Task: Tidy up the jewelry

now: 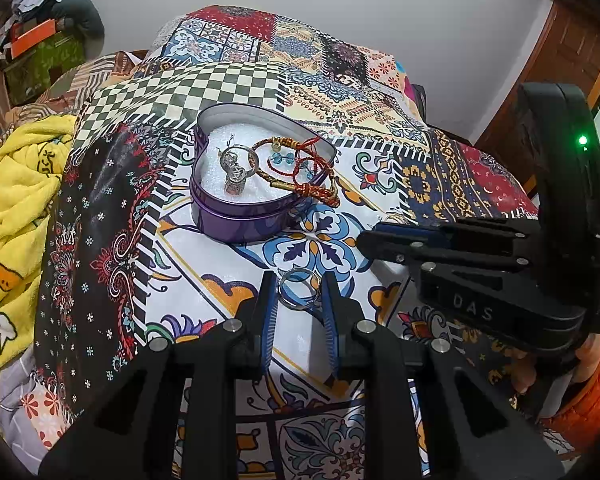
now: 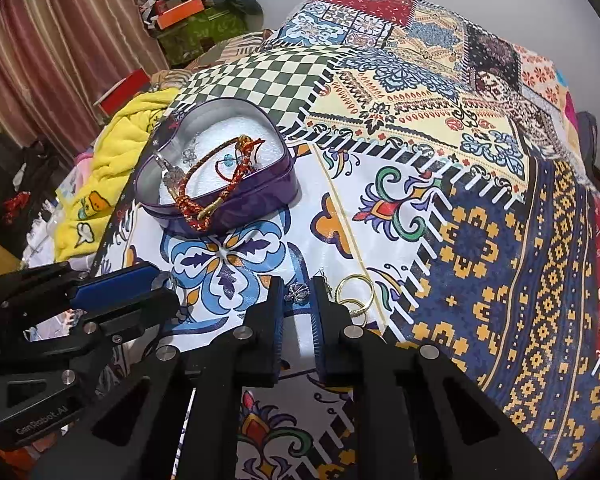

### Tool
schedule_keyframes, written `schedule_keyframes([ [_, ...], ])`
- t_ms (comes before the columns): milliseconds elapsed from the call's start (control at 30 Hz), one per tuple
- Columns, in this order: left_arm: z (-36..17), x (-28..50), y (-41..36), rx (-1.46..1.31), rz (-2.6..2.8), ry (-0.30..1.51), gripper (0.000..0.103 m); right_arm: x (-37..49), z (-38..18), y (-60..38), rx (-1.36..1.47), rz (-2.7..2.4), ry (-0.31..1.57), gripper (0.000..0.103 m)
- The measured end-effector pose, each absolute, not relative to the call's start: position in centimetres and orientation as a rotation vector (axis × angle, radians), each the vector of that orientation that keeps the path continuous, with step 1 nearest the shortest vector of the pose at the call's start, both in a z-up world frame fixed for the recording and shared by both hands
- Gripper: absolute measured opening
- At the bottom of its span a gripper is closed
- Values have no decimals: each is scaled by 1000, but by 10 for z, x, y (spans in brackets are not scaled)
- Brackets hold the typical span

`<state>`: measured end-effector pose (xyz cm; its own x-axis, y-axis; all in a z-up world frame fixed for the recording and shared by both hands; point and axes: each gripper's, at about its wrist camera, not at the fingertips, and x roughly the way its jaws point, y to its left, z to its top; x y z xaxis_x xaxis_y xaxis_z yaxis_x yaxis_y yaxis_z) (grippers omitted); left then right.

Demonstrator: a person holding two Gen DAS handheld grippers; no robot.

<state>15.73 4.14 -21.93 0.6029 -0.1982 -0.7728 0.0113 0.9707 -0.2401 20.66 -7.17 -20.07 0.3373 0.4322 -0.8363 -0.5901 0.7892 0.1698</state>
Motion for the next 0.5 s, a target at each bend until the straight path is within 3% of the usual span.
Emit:
schedule_keyframes([
  [500,-213,148,39,-214,-114,930,20,168,-185,-120,-86,674,1044,11],
])
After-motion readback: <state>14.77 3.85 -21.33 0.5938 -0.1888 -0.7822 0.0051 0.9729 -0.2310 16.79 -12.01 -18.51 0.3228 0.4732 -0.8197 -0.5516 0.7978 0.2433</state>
